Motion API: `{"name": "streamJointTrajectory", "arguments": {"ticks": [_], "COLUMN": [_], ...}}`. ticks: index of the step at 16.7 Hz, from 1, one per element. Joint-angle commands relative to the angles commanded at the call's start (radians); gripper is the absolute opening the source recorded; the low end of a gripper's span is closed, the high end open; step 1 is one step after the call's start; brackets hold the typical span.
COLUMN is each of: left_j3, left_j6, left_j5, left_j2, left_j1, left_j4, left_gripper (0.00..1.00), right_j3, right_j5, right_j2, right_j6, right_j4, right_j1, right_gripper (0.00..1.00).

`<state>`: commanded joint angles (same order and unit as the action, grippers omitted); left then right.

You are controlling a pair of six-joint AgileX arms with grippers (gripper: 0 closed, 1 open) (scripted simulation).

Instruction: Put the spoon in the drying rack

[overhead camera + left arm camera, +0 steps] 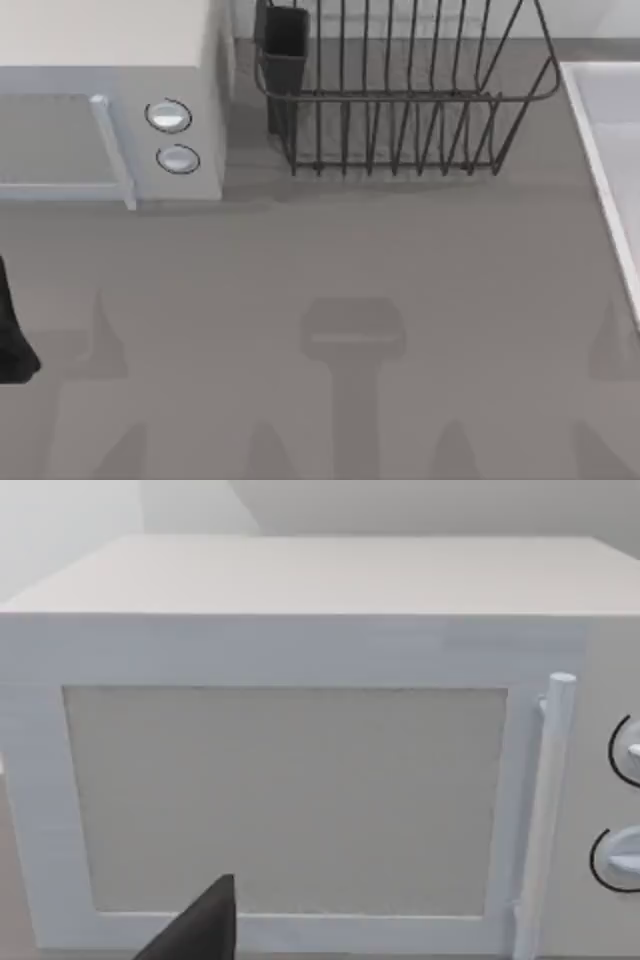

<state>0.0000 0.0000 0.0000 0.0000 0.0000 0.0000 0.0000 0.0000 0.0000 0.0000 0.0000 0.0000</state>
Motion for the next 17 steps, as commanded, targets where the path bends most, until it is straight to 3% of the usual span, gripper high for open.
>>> {"name": "streamJointTrajectory", "arguments": {"ticks": [4,8,17], "left_j3": [0.0,0.0,0.0], "left_j6": [0.0,0.0,0.0], "left_j5": [0.0,0.0,0.0], "left_j2": [0.0,0.0,0.0], "left_j1": [0.0,0.0,0.0], "left_j4": [0.0,0.0,0.0], "left_gripper": [1.0,1.0,1.0], "right_j3": [0.024,0.152,0.581], "right_j5": [0.001,0.001,-0.006], "right_j2": [0.031,0.207,0.92], "right_j6": [-0.031,-0.222,-1.109], "right_j4": [-0.022,-0.144,-0.637], "right_j1": [-0.016,-0.098,-0.399], "right_gripper": [1.0,1.0,1.0]}}
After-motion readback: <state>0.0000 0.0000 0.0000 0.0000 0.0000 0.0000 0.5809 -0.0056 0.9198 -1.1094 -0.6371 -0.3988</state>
